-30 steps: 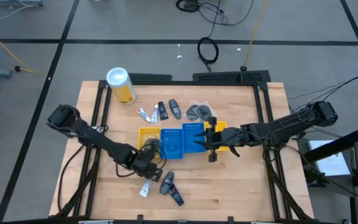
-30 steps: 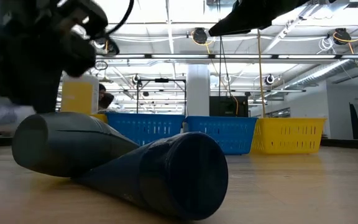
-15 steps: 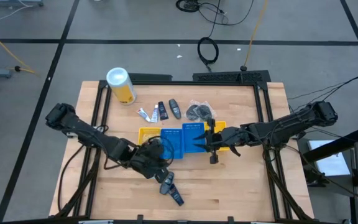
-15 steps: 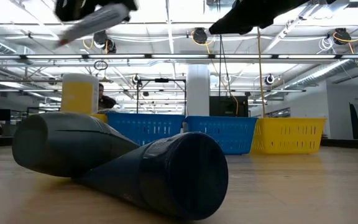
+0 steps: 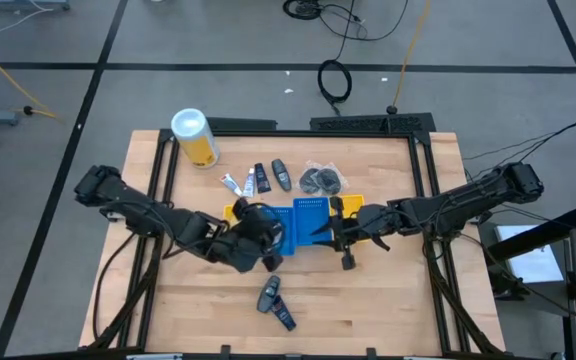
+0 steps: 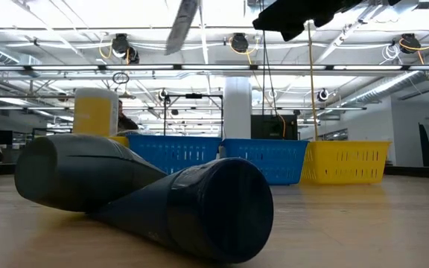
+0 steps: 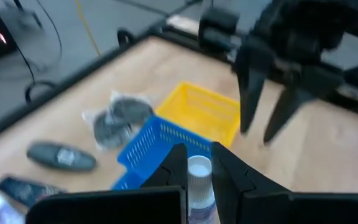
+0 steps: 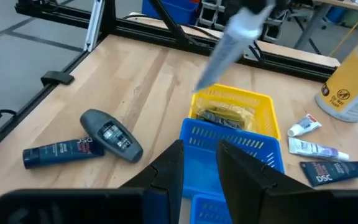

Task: Pick & Place Travel size toiletries
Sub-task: Put the toothpaste into the right yellow bin

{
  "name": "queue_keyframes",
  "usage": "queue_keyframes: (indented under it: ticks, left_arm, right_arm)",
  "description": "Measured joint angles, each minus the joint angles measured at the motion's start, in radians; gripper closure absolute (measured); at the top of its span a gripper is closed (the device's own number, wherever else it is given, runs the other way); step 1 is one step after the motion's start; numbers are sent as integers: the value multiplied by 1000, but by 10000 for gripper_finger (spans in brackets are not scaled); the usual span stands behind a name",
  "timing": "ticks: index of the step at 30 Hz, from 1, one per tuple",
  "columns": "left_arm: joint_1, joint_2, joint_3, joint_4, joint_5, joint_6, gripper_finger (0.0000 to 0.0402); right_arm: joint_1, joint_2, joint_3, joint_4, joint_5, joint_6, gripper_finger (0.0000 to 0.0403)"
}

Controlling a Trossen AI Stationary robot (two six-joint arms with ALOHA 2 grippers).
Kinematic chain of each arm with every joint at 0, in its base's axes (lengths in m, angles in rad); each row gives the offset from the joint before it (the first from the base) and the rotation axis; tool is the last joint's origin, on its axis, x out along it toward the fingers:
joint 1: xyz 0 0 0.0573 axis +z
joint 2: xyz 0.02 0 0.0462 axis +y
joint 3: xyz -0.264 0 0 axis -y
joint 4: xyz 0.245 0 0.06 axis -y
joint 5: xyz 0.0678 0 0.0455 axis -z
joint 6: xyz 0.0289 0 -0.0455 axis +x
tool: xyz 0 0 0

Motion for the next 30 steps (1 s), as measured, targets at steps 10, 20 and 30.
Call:
queue_keyframes:
  ticks: [10, 20, 30]
  left_arm:
    - [76, 1, 0, 268, -130, 296, 376]
    - [129, 1, 0, 430, -136, 441, 376]
    - [135, 1, 0, 517, -127, 522, 376]
  right_arm:
    - [0, 0, 0, 85, 214, 10, 312]
    - [-4, 12, 0, 229, 347, -8, 312]
    - [-68, 45, 0, 275, 368, -1, 317]
